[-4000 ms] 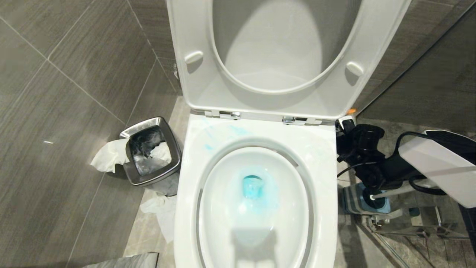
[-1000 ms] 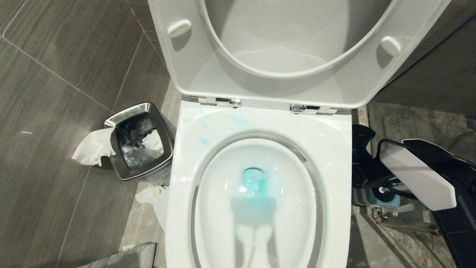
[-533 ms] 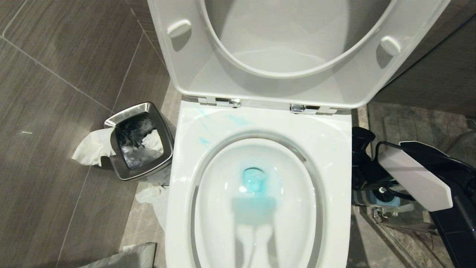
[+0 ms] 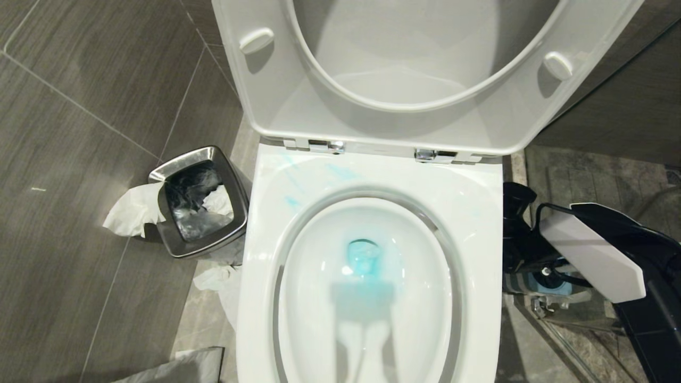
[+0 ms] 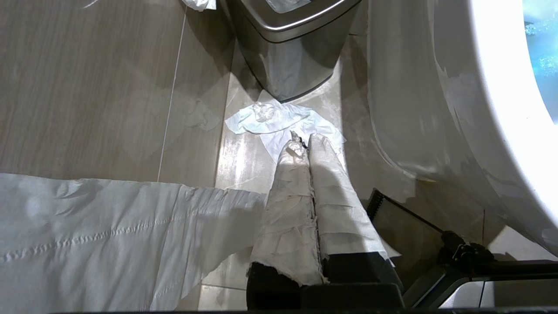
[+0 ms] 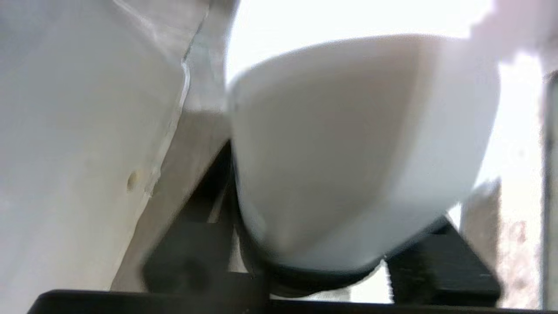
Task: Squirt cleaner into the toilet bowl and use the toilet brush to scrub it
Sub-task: Place the cleaning agent on the floor
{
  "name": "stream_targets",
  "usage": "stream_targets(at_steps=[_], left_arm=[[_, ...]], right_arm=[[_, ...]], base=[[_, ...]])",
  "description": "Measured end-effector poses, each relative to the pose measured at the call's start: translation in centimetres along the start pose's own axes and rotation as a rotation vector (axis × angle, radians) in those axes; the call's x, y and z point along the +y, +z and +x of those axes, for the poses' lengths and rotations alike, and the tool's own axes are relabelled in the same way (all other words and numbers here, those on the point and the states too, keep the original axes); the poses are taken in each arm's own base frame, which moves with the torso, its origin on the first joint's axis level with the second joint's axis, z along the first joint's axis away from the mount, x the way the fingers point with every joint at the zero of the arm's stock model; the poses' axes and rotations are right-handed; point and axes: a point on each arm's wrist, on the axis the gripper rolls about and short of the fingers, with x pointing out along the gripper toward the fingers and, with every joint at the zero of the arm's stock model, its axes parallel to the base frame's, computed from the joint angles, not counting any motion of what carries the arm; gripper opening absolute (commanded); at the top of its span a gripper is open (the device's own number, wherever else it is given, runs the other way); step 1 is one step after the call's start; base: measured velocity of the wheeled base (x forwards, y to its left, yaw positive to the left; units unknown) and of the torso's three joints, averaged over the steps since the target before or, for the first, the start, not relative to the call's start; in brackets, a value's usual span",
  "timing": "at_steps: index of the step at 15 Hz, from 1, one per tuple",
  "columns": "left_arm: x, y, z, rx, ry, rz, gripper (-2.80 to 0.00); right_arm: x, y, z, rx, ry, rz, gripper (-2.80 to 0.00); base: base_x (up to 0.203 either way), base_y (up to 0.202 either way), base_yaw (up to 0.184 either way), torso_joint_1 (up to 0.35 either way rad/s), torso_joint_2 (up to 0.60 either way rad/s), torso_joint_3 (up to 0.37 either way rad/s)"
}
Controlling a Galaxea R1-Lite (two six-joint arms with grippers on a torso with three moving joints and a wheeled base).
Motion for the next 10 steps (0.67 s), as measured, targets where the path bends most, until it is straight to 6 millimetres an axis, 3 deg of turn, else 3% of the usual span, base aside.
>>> stream_targets(at_steps=[10], left_arm=[[0.0, -0.01, 0.0, 0.001, -0.001, 0.0, -2.8]], right_arm=[[0.04, -0.33, -0.54, 0.035, 0.004, -0.006, 0.0]], base=[[0.0, 0.0, 0.0, 0.0, 0.0, 0.0]])
